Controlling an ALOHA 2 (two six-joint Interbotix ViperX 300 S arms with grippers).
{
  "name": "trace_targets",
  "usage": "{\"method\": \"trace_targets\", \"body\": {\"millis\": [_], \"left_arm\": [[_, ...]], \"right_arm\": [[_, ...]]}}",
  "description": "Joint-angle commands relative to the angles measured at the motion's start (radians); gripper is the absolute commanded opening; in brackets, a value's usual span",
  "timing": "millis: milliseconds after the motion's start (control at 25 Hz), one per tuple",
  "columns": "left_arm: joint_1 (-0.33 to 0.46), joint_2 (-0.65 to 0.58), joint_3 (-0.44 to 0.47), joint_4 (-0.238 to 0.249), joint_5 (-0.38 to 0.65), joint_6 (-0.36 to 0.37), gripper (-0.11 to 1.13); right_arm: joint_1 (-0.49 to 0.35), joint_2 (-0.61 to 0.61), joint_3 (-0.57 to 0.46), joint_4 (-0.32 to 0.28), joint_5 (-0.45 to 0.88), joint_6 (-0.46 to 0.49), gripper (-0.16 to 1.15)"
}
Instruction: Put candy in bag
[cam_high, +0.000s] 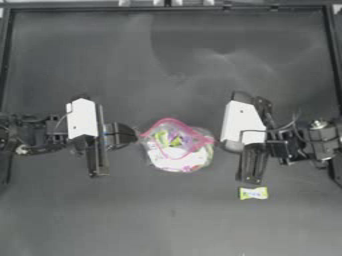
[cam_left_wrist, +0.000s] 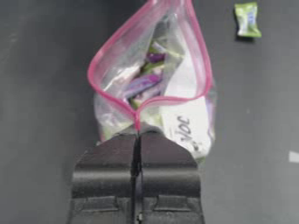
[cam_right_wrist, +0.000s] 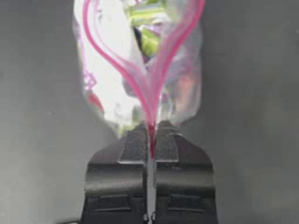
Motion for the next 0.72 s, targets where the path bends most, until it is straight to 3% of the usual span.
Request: {"method": "trace_targets", "body": {"millis": [40,720], "left_arm": [[-0.005,0.017,-0.038,0.011,-0.009,-0.002,0.1],[-0.04,0.167,-0.061,0.012,-0.124,-0.003,0.1]], "right_arm": [[-0.002,-0.005,-0.011,-0.002,-0.006,0.002,0.04],[-0.008,0.092,-0.006,0.018,-0.032,0.0,0.04]]}}
